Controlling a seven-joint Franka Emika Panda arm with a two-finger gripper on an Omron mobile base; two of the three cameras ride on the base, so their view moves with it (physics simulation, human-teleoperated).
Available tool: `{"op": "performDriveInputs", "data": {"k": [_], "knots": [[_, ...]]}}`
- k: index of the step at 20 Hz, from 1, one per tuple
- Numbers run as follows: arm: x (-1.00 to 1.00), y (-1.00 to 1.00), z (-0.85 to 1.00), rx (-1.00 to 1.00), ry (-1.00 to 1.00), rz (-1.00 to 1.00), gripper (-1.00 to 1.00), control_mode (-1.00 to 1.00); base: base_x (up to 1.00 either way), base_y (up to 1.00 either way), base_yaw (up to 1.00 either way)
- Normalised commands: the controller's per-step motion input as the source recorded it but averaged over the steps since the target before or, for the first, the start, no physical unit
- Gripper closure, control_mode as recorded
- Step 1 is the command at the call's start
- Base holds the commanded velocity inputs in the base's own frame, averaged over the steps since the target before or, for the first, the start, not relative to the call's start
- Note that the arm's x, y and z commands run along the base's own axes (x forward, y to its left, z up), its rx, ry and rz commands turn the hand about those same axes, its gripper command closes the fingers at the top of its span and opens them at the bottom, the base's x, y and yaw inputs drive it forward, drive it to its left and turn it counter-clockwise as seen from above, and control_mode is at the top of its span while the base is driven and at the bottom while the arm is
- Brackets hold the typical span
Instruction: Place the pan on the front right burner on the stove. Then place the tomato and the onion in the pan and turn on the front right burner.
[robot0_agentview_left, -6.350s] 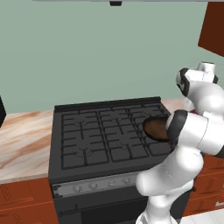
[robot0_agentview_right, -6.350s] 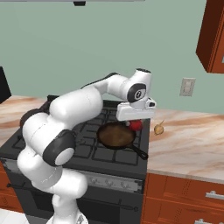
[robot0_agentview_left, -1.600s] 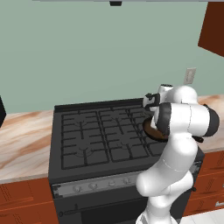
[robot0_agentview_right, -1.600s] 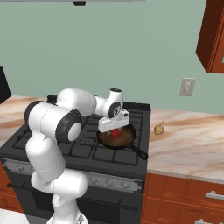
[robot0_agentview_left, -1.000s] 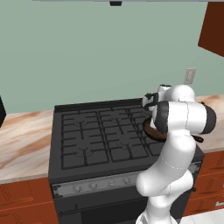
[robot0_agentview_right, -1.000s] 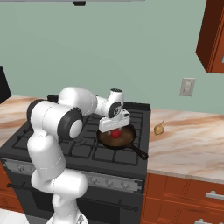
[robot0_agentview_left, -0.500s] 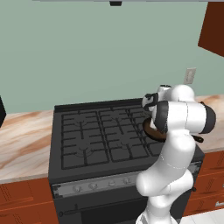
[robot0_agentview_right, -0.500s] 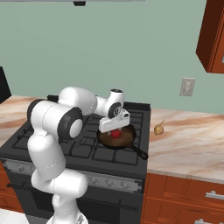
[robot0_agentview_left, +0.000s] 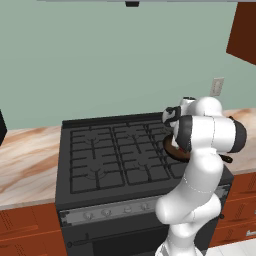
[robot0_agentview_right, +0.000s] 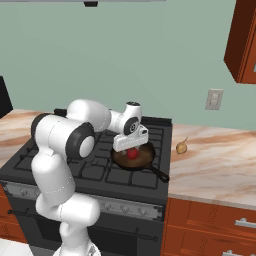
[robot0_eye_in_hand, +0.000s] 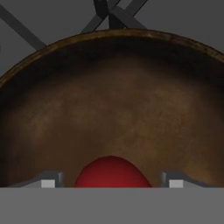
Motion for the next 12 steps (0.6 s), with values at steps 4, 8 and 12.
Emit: {"op": "performDriveInputs", "data": {"k": [4,8,12], "knots": [[0.03,0.00,0.00,0.00,0.00,0.00,-1.00,-1.00,0.00,0.00,0.00],[0.00,0.00,0.00,0.00,0.00,0.00,-1.00,-1.00,0.00,0.00,0.00],[0.04,0.00,0.10,0.00,0.00,0.00,-1.00,-1.00,0.00,0.00,0.00]]}}
